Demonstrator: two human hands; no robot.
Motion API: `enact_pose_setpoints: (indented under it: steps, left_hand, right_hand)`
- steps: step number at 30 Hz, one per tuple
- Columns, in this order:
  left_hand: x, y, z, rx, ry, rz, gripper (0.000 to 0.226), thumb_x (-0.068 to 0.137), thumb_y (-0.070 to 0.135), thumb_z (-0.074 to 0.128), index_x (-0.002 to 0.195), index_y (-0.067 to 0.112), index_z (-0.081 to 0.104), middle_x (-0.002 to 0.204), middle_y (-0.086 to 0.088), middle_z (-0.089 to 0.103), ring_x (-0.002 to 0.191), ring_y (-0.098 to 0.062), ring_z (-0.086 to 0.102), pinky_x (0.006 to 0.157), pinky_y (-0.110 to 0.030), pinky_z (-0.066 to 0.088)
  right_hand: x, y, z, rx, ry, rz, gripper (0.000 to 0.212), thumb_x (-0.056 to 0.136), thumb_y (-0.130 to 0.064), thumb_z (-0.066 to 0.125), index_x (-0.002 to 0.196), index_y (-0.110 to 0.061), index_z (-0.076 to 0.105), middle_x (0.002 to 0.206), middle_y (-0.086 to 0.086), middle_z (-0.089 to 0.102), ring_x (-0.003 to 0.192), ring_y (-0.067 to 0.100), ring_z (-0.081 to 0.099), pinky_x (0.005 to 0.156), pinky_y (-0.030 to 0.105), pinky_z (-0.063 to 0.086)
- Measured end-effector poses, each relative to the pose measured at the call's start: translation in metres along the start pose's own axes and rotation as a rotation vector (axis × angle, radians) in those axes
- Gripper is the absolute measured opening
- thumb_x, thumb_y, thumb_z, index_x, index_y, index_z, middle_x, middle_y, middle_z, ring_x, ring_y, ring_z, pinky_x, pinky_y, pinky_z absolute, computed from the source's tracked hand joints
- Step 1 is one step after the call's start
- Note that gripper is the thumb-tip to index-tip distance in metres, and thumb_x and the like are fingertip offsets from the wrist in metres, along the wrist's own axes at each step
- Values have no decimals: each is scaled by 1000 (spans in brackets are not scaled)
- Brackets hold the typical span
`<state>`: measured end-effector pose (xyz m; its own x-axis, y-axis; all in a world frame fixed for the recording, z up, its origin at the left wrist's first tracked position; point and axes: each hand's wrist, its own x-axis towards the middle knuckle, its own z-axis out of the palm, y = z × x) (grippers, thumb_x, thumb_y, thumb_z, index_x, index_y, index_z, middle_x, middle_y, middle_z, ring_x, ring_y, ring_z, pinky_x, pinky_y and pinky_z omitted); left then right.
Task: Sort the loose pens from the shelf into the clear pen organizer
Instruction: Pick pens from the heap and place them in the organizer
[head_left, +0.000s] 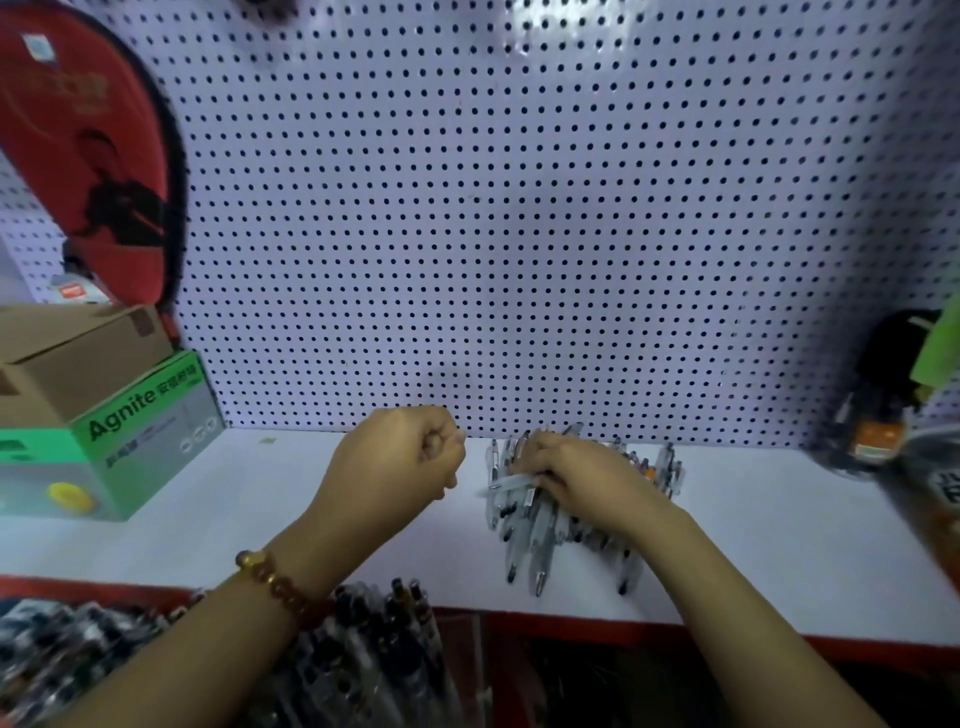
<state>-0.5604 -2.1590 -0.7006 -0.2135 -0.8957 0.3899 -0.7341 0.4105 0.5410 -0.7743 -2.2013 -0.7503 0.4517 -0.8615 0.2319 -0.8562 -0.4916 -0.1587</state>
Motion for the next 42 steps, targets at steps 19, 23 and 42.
enact_pose_setpoints:
  steps: [19,23,42]
  left_hand:
    - [3,9,-5,-740,-290,-256,25,101,36,38,116,25,54,92,-4,73,78,-19,72,65,-28,58]
    - [3,3,-5,-725,-309,-231,22,99,24,48,118,19,59,100,-8,73,91,-19,71,73,-24,58]
    - [8,-3,2,-569,-97,-173,18,99,3,43,97,14,58,102,-6,54,64,-8,64,54,-20,55]
  right_hand:
    - [-13,-55,-20,942,360,-133,13,86,4,63,91,-8,64,97,0,64,83,17,63,77,34,53]
    - [-7,-67,-11,809,325,-234,23,85,6,63,89,-16,67,102,-1,59,92,10,62,86,21,51]
    - [3,8,9,-95,356,246,20,99,-18,47,111,-19,63,101,-2,66,92,22,59,86,33,33]
